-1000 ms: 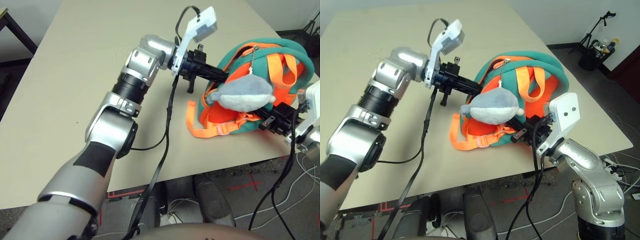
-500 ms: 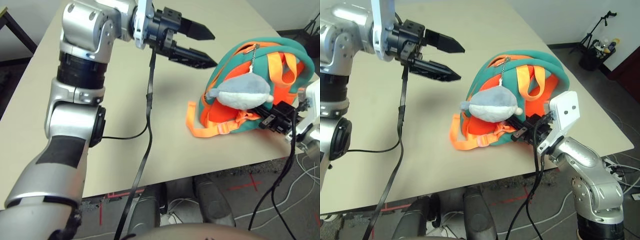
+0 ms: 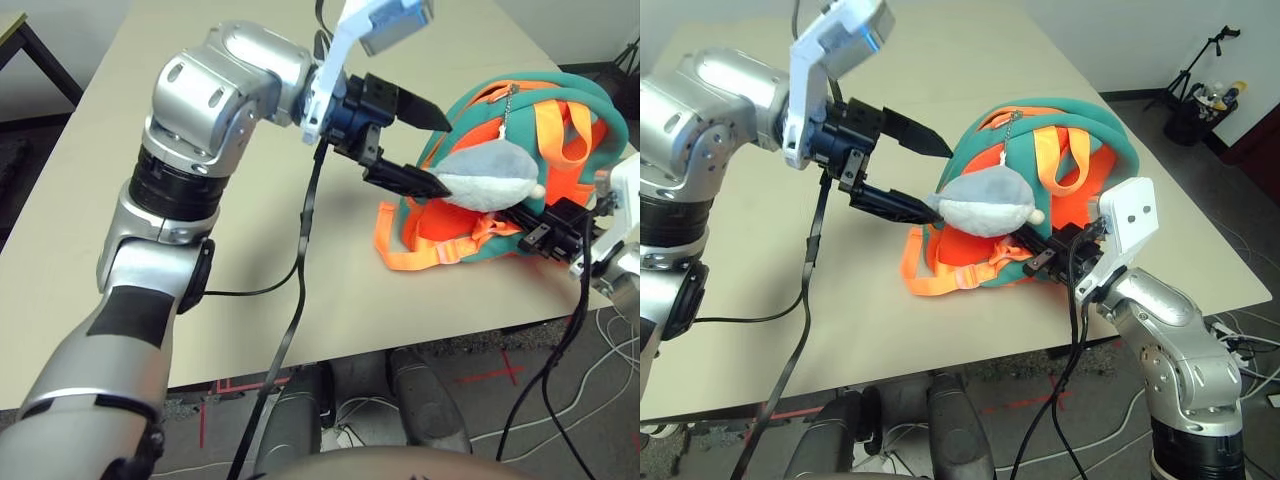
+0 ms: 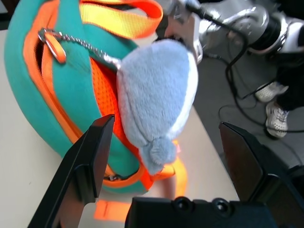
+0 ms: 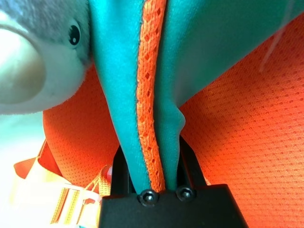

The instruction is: Put the pencil case into the backpack and zip it.

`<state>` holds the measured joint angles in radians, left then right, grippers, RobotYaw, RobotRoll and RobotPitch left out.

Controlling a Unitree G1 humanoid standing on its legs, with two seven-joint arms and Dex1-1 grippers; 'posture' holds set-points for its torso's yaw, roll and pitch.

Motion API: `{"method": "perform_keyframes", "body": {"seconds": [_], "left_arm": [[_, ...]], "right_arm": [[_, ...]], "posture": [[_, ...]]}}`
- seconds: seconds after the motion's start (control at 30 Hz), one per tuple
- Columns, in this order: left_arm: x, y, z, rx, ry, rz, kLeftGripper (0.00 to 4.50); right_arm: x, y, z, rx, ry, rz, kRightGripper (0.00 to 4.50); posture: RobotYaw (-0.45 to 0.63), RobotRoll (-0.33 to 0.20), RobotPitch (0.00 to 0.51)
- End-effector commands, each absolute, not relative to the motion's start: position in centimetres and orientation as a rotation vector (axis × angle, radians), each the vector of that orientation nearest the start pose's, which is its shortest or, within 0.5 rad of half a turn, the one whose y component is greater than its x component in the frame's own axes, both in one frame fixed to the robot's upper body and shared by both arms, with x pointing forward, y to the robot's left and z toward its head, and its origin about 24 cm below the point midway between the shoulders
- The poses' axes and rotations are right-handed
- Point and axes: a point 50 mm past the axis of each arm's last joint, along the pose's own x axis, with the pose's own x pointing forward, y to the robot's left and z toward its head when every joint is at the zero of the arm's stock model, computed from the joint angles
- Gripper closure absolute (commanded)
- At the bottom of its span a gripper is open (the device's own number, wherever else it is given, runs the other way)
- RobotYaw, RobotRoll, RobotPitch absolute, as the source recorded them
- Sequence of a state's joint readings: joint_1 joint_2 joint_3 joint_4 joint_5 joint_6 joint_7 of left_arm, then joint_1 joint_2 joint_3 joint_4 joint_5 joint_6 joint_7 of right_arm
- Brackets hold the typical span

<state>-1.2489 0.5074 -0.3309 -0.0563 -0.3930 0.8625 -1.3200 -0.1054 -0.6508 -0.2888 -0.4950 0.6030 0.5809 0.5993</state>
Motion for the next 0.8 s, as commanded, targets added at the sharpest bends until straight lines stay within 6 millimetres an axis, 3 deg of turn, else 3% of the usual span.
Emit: {"method": "perform_keyframes", "body": {"seconds": [0.03,0.47,0.57,0.8], "left_arm": [[28.3,4.7,29.8,0.661,0.07,-1.646,0.0],[28.3,2.6,28.8,0.68,0.011,-1.663,0.0],[28.6,2.8,28.3,0.702,0.024,-1.648,0.58],[29.6,3.3,29.6,0.682,-0.027,-1.578,2.84]], "right_arm": [[23.8,-21.4,17.6,-0.143,-0.032,0.67,4.29],[23.6,-21.1,17.5,-0.129,-0.04,0.666,4.29],[23.6,-21.0,17.5,-0.128,-0.041,0.665,4.29],[23.6,-21.0,17.4,-0.123,-0.04,0.663,4.29]], "posture": [[-0.14,0.0,0.177],[-0.15,0.0,0.183],[-0.15,0.0,0.183],[-0.15,0.0,0.182]]}}
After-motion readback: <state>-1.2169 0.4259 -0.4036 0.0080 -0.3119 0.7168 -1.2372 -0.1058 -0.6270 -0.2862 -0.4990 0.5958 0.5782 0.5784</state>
